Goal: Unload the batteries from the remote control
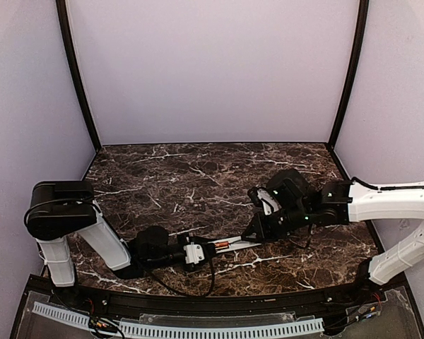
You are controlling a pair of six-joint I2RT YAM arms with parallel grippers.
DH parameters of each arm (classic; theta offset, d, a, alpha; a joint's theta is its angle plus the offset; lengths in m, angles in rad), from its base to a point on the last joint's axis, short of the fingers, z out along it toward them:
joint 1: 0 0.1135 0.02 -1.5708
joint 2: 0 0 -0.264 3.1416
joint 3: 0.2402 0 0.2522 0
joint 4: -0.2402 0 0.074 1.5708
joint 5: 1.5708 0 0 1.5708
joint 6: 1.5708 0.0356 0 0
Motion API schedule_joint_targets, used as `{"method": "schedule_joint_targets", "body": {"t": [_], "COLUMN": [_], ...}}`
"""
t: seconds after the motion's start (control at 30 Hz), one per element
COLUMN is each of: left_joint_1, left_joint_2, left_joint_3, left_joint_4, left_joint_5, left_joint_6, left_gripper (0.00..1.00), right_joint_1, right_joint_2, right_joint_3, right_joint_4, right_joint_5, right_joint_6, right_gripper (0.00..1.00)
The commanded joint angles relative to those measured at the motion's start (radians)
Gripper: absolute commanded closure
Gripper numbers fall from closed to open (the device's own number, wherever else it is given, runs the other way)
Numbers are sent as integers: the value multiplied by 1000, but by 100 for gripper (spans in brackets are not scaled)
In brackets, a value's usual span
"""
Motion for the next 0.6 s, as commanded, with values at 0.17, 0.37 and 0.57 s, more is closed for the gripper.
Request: {"method": "schedule_joint_targets", "body": {"t": [0.17,0.37,0.57], "left_joint_1": [3,3,2], "left_joint_2": [3,4,6], "left_joint_3": [15,21,25], "left_joint_4": [-14,-22,-30], "left_joint_5": [-12,-14,-16], "left_joint_6": [-13,-13,-14], "left_gripper": [100,100,100], "right_joint_1": [13,15,16], "right_joint_2": [25,21,31], "right_joint_3": [33,29,30], "right_joint_4": [2,-3,-4], "right_joint_5": [-1,0,-6], "right_joint_6": [-6,1,0], "right_gripper": [100,100,100]}}
